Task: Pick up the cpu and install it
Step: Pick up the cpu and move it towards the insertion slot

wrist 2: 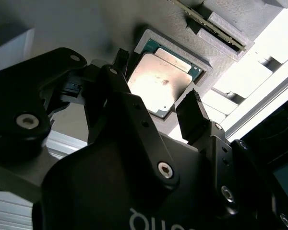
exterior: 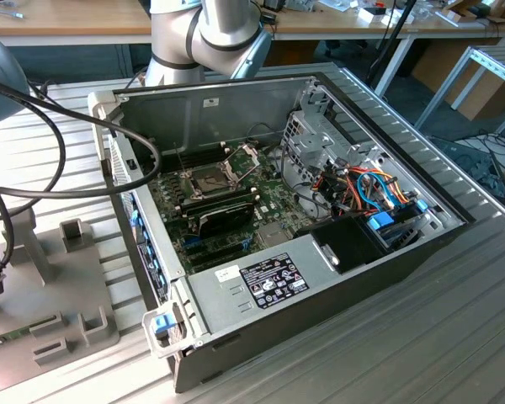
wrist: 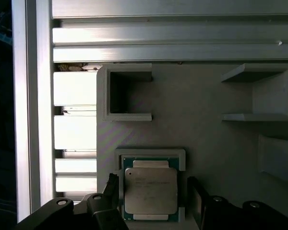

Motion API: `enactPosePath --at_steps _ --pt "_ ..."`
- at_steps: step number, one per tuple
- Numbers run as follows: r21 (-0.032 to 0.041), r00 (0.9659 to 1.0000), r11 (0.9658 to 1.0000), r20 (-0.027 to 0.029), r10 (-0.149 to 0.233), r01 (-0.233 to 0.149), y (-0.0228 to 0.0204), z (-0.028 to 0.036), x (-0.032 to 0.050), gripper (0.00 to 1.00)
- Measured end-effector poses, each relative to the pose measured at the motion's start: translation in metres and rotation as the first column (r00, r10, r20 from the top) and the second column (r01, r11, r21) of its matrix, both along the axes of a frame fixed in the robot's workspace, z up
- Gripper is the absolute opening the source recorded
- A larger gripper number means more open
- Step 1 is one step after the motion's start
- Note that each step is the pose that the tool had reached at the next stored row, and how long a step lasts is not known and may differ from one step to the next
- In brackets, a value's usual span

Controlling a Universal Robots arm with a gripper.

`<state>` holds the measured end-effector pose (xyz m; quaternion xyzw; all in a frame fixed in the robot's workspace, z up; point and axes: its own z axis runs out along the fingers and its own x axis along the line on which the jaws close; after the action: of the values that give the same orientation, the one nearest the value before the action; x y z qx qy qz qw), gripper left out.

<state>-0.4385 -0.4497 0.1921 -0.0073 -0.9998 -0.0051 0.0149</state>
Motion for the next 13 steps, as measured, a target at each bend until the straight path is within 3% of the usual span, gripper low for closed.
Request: enactPosePath --at_steps 13 --pt "0.0002 1.0000 1.0000 0.0000 0.000 0.000 0.0002 -0.0008 0.0000 0.67"
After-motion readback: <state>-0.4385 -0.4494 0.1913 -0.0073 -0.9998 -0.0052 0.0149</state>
